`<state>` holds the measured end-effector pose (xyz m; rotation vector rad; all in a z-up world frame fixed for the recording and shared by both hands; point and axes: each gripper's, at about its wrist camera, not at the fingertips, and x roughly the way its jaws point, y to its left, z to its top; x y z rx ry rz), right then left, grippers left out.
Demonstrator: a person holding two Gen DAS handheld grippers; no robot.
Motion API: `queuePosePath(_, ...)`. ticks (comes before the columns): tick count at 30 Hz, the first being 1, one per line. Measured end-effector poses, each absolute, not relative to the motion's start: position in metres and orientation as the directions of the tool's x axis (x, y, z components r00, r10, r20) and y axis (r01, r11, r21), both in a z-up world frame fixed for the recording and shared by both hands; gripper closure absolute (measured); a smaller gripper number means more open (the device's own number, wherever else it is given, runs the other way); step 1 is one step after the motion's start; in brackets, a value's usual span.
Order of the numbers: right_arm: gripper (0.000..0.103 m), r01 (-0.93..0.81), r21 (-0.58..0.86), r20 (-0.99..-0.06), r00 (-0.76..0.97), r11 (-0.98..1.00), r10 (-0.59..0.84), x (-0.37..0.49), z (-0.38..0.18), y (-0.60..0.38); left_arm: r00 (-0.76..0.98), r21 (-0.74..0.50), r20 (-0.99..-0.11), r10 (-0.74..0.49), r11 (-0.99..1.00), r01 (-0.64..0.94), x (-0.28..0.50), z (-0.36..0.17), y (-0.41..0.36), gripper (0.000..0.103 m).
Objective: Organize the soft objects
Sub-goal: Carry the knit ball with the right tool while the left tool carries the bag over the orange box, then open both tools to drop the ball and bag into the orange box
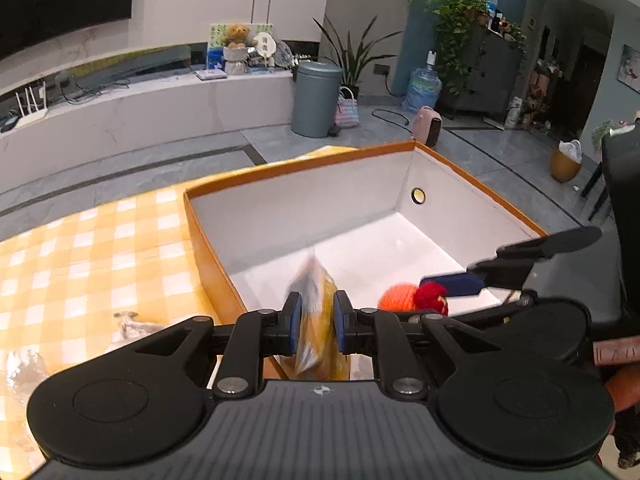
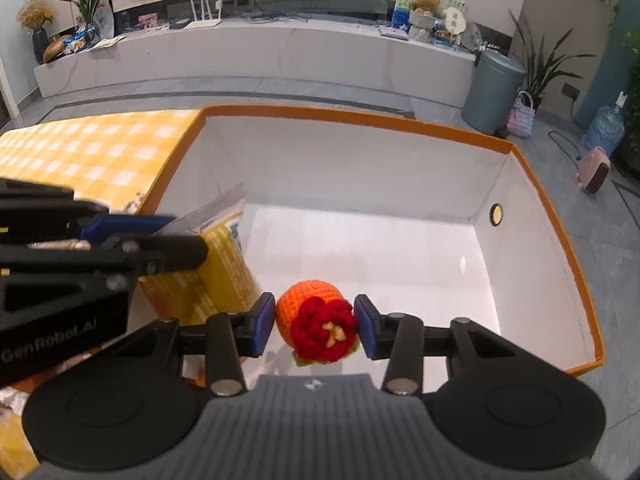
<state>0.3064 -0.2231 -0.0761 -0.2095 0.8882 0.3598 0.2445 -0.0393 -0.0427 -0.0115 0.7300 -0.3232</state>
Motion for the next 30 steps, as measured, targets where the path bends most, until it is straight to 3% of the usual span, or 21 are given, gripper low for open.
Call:
queuePosePath(2, 0.06, -0.392, -0.032, -0.792, 0.572, 0.919, 0.216, 0.305, -0.077, -0.222, 0.698, -0.118, -0.652, -0.296, 0.949, 0.292, 0.245, -0.04, -0.041, 0.084)
queuePosePath(4, 0.054, -0.385, -0.037, -0.795, 0.571, 0.922, 0.206, 0.305, -0.077, -0.223, 0.707, -0.108, -0.645, -0.29, 0.95, 0.292, 0.243, -0.036, -0.042, 0.075)
queuePosePath(7, 0.037, -0.36, -0.033, -0.793, 0.577, 0.932, 0.195, 0.304, -0.072, -0.225, 0.726, -0.105, -0.626, -0.284, 0.954, 0.282, 0.24, -0.03, -0.043, 0.052)
queuePosePath(8, 0.037, -0.358, -0.029, -0.792, 0.577, 0.933, 0.197, 0.303, -0.071, -0.226, 0.735, -0.106, -0.618, -0.279, 0.956, 0.273, 0.24, -0.027, -0.045, 0.045)
queuePosePath(12, 0.029, -0.356, -0.047, -0.784, 0.592, 0.933, 0.186, 0.297, -0.062, -0.228, 0.751, -0.116, -0.597, -0.283, 0.956, 0.268, 0.234, -0.017, -0.043, 0.036)
queuePosePath(17, 0.026, -0.357, -0.066, -0.771, 0.611, 0.932, 0.179, 0.285, -0.049, -0.228, 0.761, -0.12, -0.58, -0.289, 0.955, 0.271, 0.223, -0.004, -0.039, 0.031)
queuePosePath(30, 0.023, -0.377, -0.114, -0.686, 0.699, 0.919, 0.202, 0.216, -0.002, -0.23, 0.791, -0.076, -0.55, -0.267, 0.96, 0.27, 0.184, 0.026, -0.03, 0.03)
